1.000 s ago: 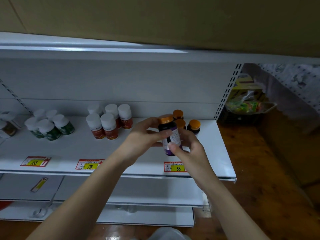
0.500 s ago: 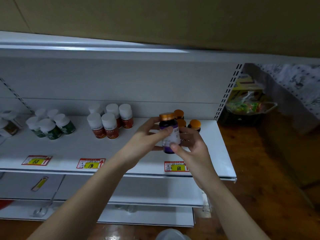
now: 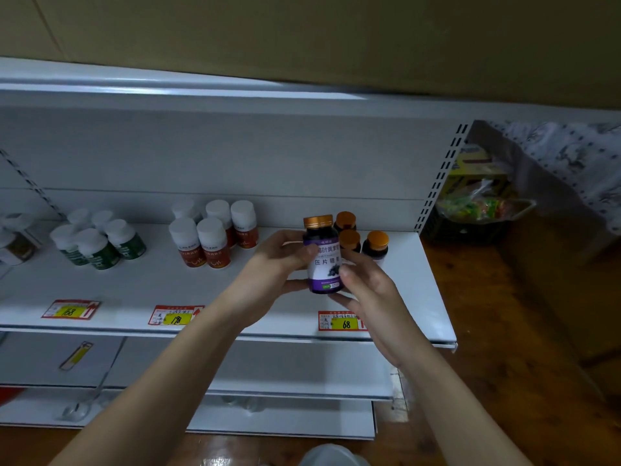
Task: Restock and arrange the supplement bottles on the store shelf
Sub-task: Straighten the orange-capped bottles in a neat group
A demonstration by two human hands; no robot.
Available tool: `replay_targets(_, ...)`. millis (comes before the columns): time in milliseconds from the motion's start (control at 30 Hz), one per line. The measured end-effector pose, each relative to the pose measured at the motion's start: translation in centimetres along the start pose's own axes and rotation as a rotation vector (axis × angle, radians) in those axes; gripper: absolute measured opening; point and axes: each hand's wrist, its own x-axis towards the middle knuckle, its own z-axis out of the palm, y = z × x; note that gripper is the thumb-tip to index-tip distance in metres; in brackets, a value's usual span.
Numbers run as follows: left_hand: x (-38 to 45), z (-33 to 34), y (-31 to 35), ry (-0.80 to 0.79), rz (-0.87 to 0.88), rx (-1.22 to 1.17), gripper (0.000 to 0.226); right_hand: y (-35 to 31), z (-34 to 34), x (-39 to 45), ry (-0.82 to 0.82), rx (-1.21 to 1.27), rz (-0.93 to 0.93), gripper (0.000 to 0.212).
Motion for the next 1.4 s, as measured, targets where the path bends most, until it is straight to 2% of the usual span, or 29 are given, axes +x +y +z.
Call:
replay_targets(267,-0.7,0.4,0.2,-0.048,0.014,0.110,0.027,0.7,0.3,-0.6,0.018,-0.118,-0.047,0.035)
replay_targets(400,-1.0,0.4,0.4,-0.081,0.018,0.146,0.038,0.8,0.2,-0.8,0.008,-0.248,-0.094,0.039)
replay_targets(567,-1.0,0.4,0.5,-0.104,0.027,0.137,0.048,0.8,0.2,-1.0,0.004,-0.281,-0.113,0.042)
replay_targets(733,-0.8,-0.1,0.9,-0.191,0.055,0.120,0.050,0.0,0.1,-0.8,-0.003,-0.258,-0.168,0.049)
replay_targets(933,-1.0,-0.7,2.1,-0.237,0.253,0.260,0.055,-1.8,0.1,-0.2,0.004,-0.300,-0.278,0.050)
replay_targets(1100,-1.6,-0.4,3.6,-0.295,0.379,0.301,0.063,-3.4,0.4,0.2,-0.010,-0.202,-0.389,0.045)
replay_targets(1233,-2.0,-0.4,4.8,-0.329,0.483,0.330,0.062,-4.4,0.4,-0.1,0.042,-0.349,-0.555,0.064)
replay_targets(1400,-2.1,-0.3,5.4,-0.333,0.524,0.341,0.060,-4.9,0.3,-0.2,0.028,-0.351,-0.597,0.068)
